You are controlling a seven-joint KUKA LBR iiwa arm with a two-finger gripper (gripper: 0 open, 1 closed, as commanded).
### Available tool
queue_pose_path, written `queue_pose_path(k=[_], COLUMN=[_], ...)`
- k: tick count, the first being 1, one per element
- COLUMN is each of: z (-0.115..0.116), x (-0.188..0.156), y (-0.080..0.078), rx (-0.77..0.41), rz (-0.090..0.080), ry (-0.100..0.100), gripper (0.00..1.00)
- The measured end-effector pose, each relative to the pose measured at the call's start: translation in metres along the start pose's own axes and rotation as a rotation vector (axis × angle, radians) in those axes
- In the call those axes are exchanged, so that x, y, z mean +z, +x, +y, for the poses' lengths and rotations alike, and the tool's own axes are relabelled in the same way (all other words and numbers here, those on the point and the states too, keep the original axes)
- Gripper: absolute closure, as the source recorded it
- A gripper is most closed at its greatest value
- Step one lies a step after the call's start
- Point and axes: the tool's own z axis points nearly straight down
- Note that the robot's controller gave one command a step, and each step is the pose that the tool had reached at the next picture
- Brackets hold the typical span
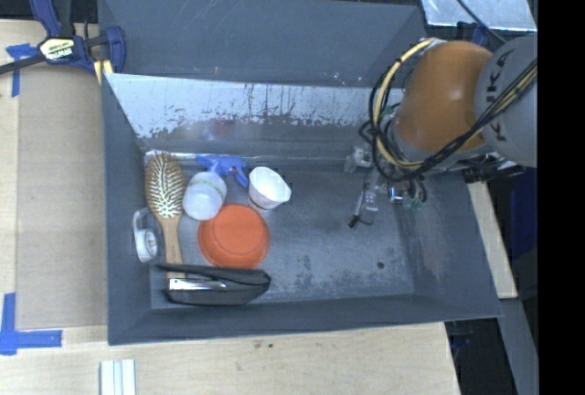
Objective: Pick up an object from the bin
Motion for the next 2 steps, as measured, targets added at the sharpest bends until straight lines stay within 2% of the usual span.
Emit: queue_pose_path(k=[1,2], z=[0.023,0.046], x=[-0.012,0.029], y=[0.001,0.023], rx=[0.134,-0.073], rz=[0.0,0.012], ry=[-0.002,-0.003], gripper=[0.0,0.0])
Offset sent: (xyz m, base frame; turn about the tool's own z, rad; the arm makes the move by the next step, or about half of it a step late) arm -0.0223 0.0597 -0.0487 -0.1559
